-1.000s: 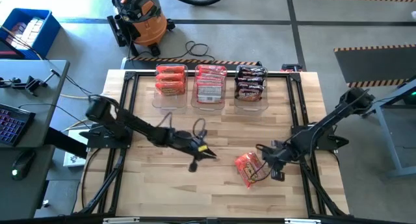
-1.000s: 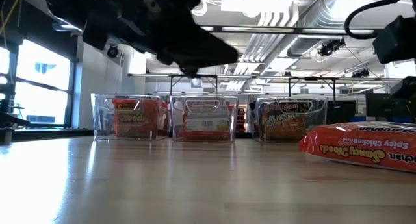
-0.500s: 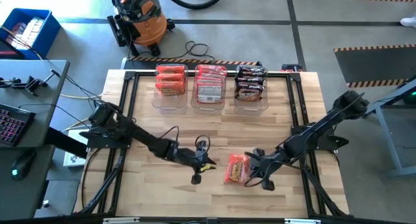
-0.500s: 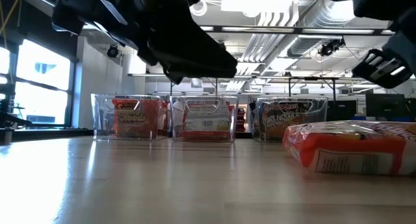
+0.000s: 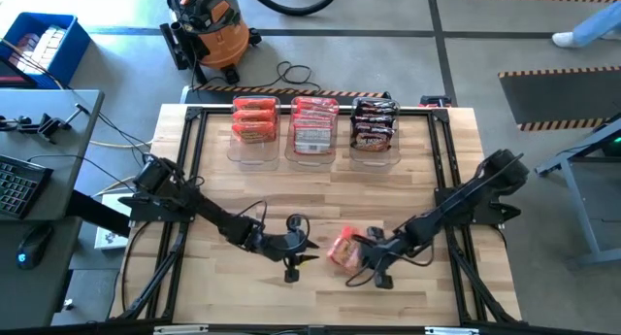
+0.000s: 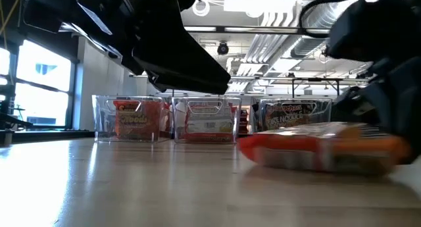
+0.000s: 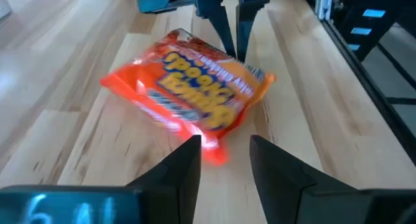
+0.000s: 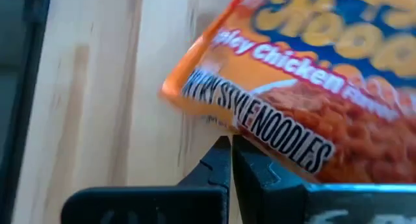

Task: Sort Maruchan noodles
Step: Put the orange noodle pack into the left transparent bin

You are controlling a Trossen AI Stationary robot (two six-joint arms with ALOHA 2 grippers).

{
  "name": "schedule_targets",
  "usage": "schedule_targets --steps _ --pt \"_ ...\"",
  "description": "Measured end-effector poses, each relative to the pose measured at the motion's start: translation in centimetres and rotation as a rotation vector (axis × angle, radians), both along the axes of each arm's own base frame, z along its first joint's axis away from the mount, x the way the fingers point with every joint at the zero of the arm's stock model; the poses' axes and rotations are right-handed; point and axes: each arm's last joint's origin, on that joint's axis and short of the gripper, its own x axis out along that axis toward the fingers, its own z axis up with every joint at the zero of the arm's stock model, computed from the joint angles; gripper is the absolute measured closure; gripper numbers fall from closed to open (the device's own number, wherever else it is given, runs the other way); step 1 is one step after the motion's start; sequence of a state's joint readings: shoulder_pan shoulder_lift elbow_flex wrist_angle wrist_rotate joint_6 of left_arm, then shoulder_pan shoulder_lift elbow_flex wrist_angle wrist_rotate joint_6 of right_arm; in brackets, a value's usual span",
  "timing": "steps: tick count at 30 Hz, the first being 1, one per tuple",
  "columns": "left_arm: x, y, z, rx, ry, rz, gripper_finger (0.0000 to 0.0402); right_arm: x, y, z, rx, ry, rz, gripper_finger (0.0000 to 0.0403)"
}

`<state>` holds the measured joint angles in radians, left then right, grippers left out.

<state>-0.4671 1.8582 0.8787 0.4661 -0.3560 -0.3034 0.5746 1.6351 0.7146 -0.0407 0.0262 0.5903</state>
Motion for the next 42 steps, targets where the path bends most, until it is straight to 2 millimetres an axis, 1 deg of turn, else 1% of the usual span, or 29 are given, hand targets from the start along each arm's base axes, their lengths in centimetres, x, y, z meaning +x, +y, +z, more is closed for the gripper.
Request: schedule_targets --steps 3,6,10,15,19,27,29,31,33,37,39,40,42 --pt "-0.1 -0.2 -0.1 -0.005 0.008 0.007 0.0274 1.6 0.1 -0.7 -0.012 -0.034 -0.009 0.0403" --pt "-0.4 -0.3 -0.3 0.012 0.029 0.02 0.0269 2.8 0.2 -1.1 -0.037 -0.035 0.014 0.0403" --pt "-0.7 -0.2 -0.8 0.063 0.077 0.06 0.0256 3.7 0.3 -1.3 -0.052 -0.044 0.066 0.0403" --pt "-0.3 0.7 -1.8 0.082 0.099 0.091 0.0232 3.9 0.2 -1.2 -0.054 -0.056 0.084 0.0403" --pt "0.5 1.3 -3.3 0.107 0.098 0.089 0.0216 3.9 0.2 -1.2 -0.054 -0.06 0.084 0.0403" --pt "1.5 1.4 -5.6 0.127 0.061 0.021 0.0215 4.0 0.2 -1.2 -0.059 -0.066 0.089 0.0403" --pt "1.8 1.4 -5.8 0.138 0.064 0.024 0.0226 4.0 0.2 -1.1 -0.062 -0.07 0.094 0.0403" --pt "2.4 1.3 -6.1 0.161 0.062 0.017 0.0246 4.0 0.2 -1.1 -0.061 -0.073 0.094 0.0403" --pt "2.9 1.3 -6.2 0.193 0.061 -0.005 0.0273 4.0 0.2 -1.1 -0.056 -0.078 0.095 0.0403" --pt "3.7 1.2 -6.5 0.243 0.051 -0.047 0.0344 4.0 0.4 -0.9 -0.01 -0.071 0.128 0.0403" --pt "3.7 1.1 -6.5 0.268 0.055 -0.062 0.038 3.7 0.5 -0.3 -0.005 -0.067 0.142 0.0403" --pt "3.7 1.1 -6.4 0.289 0.061 -0.059 0.039 3.5 0.5 0.1 -0.01 -0.078 0.147 0.0403" --pt "3.4 1.1 -6.1 0.361 0.078 -0.041 0.0395 2.8 0.6 1.1 -0.066 -0.095 0.155 0.0403"
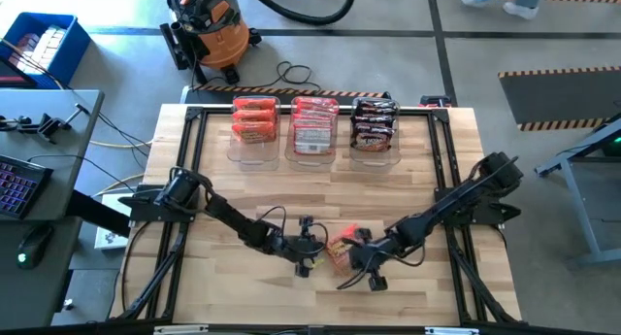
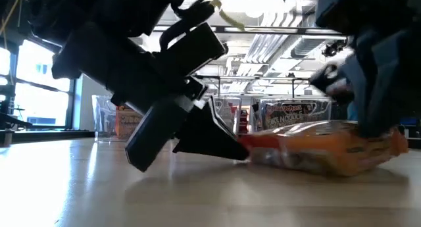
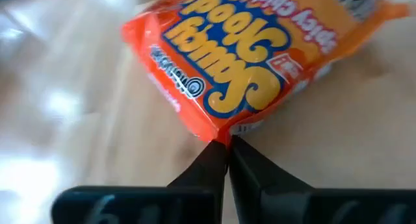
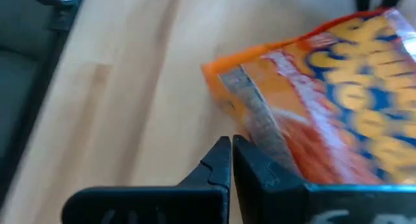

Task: Sort Maruchan noodles
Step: Put the orange noodle pack into the left transparent bin

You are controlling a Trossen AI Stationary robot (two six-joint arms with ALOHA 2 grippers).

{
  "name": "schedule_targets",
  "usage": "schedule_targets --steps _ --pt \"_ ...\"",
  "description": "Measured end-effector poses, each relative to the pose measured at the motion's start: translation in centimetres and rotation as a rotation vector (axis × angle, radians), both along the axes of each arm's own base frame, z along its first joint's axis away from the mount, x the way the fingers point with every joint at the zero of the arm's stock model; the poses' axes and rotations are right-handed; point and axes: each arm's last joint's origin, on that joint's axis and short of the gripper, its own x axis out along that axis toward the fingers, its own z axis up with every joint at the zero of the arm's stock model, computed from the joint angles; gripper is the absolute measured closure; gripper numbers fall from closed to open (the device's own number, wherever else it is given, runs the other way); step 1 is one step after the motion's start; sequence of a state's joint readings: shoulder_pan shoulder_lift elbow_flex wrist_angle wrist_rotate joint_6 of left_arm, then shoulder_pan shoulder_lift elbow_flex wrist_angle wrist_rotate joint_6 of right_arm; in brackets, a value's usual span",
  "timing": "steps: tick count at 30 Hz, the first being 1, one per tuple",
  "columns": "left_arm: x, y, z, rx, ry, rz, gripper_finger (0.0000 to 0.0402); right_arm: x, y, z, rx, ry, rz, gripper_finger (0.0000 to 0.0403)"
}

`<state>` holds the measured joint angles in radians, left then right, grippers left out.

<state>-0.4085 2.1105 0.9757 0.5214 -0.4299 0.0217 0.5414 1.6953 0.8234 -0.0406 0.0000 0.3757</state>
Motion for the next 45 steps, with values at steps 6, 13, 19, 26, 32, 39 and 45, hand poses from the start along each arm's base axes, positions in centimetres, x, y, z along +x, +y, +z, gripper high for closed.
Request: schedule_targets --steps 6,13,19,26,32,39,45 --pt "-0.9 -0.9 1.8 0.225 -0.009 -0.002 0.04 -3.5 -1.0 1.8 -0.102 -0.133 -0.084 0.0403" --pt "-1.9 -2.3 4.1 0.399 -0.037 -0.005 0.0401 -7.6 -4.5 1.0 0.172 -0.352 -0.27 0.0402" --pt "-2.8 -3.4 5.6 0.484 -0.066 -0.008 0.0401 -9.2 -6.9 -0.2 0.216 -0.4 -0.424 0.0346" --pt "-3.2 -4.0 6.0 0.529 -0.079 0.017 0.0401 -8.2 -8.1 -0.9 0.271 -0.433 -0.348 0.0228" --pt "-3.2 -3.9 6.0 0.534 -0.081 0.045 0.0401 -6.8 -7.9 -1.9 0.363 -0.495 -0.209 0.0186" --pt "-3.2 -3.9 6.0 0.522 -0.086 0.06 0.0401 -5.7 -7.1 -4.0 0.432 -0.553 -0.239 0.0182" --pt "-3.3 -3.9 6.1 0.491 -0.101 0.106 0.0401 -4.0 -5.3 -5.2 0.486 -0.584 -0.243 0.0182"
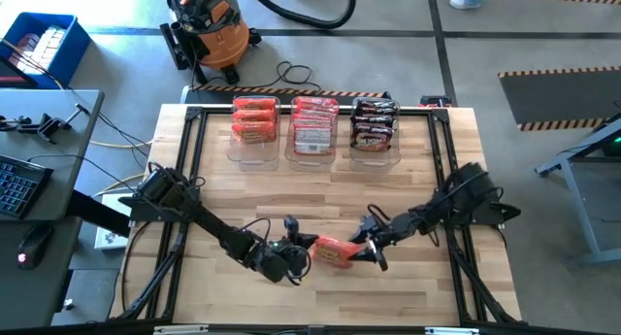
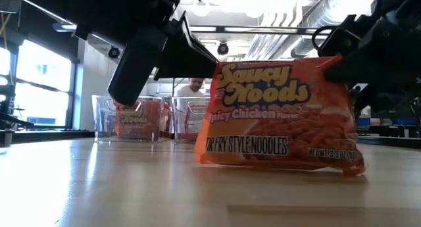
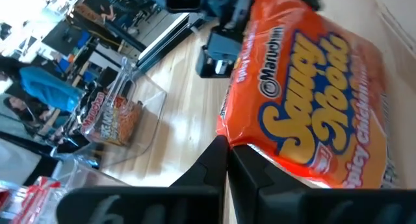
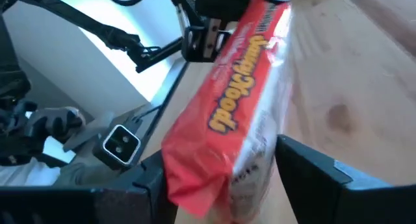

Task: Sort Maruchan noodles
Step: Put the orange noodle pack into the left transparent bin

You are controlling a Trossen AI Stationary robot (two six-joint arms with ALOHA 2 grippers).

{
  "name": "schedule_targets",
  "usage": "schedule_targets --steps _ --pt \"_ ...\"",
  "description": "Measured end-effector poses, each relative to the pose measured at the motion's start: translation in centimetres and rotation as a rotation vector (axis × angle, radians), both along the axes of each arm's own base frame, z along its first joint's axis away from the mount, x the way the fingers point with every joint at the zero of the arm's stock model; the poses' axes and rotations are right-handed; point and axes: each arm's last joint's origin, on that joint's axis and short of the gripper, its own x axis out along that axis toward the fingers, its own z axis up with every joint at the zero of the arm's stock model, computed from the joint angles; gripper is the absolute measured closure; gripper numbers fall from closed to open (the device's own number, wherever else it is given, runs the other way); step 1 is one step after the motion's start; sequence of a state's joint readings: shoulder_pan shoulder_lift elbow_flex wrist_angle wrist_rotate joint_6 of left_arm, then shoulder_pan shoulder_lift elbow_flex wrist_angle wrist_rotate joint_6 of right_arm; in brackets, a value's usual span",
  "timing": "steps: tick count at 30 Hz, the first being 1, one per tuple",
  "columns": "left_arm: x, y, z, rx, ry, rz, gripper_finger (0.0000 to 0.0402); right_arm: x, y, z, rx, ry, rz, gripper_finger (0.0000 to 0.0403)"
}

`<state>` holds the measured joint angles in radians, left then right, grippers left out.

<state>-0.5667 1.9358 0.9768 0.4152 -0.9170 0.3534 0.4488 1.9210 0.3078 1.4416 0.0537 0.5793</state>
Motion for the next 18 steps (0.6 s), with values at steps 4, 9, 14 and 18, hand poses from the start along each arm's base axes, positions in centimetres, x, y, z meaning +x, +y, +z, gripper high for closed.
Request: schedule_targets --steps 4,9,14,18 --pt "0.0 0.0 0.0 -0.055 -0.025 0.021 0.0401 1.0 1.3 -0.3 -0.006 -0.03 -0.022 0.0182" --pt "0.0 0.0 0.0 -0.114 -0.057 0.055 0.0401 1.2 2.3 -0.3 -0.03 -0.05 -0.06 0.0182" --pt "0.0 0.1 0.0 -0.179 -0.098 0.099 0.0401 0.8 2.8 -0.5 -0.056 -0.036 -0.113 0.0182" --pt "-0.1 0.1 0.1 -0.238 -0.126 0.12 0.0401 0.6 2.9 -0.9 -0.09 -0.012 -0.144 0.0183"
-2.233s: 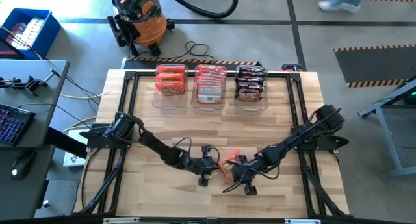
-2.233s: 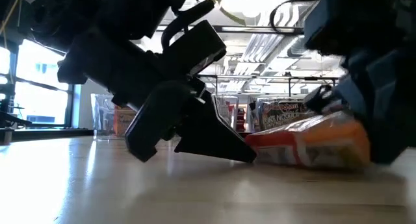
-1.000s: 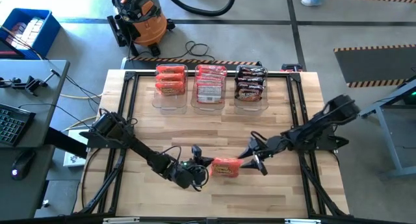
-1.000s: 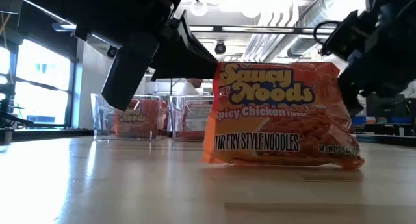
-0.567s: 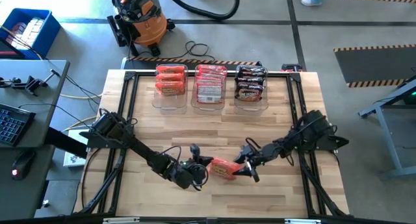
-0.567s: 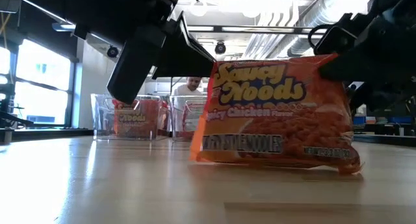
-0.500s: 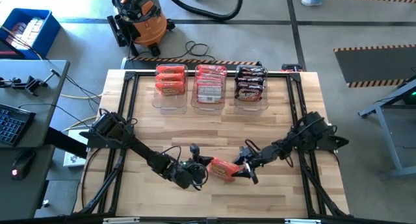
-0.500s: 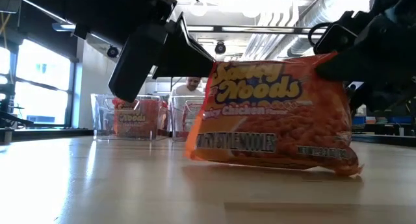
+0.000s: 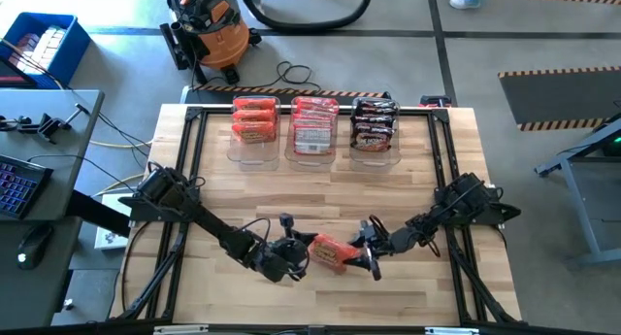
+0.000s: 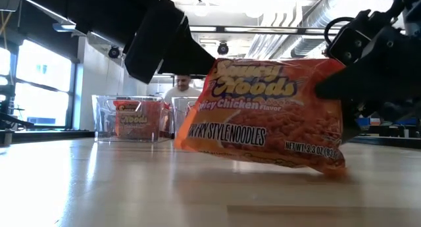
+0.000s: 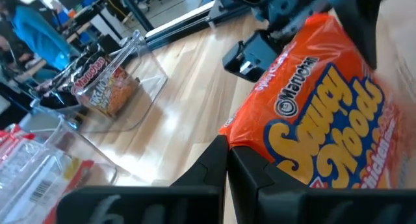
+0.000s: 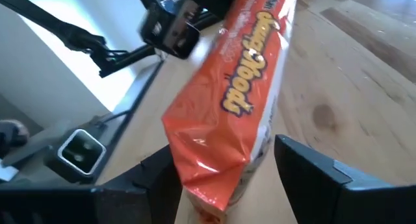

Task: Sort Maruchan noodles
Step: Put the orange noodle pack into the left transparent bin

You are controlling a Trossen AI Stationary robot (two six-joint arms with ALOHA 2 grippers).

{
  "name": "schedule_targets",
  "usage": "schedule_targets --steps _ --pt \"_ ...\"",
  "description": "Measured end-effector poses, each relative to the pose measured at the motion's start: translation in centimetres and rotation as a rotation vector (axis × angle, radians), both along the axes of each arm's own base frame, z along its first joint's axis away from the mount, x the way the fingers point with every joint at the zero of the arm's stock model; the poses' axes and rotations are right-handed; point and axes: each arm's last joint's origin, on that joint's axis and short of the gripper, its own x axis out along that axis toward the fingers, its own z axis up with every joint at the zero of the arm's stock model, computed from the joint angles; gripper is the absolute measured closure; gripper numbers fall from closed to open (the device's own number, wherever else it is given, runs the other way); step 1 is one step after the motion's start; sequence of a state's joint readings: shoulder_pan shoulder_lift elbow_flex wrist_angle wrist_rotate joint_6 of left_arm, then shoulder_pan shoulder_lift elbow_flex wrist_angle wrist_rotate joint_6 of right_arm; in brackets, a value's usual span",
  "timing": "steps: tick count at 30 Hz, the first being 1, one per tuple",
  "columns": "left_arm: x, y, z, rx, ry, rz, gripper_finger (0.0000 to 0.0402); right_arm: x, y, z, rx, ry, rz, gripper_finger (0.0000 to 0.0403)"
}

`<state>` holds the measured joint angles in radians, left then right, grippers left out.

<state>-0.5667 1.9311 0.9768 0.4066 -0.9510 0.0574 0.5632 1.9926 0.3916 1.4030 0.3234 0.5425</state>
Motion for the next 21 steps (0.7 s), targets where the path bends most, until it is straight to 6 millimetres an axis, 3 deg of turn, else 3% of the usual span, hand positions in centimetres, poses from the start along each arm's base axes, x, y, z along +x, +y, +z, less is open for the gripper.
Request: schedule_targets --steps 9,15,21 --pt "0.0 0.0 0.0 -0.092 -0.044 0.029 0.04 0.6 0.4 0.3 -0.04 -0.024 0.002 0.0183" --pt "-0.1 -0.1 0.0 -0.095 -0.045 0.026 0.0374 1.2 0.8 0.7 -0.054 -0.051 0.019 0.0186" --pt "-0.2 -0.3 0.0 -0.095 -0.045 0.019 0.0335 1.2 0.8 0.7 -0.055 -0.051 0.019 0.0231"
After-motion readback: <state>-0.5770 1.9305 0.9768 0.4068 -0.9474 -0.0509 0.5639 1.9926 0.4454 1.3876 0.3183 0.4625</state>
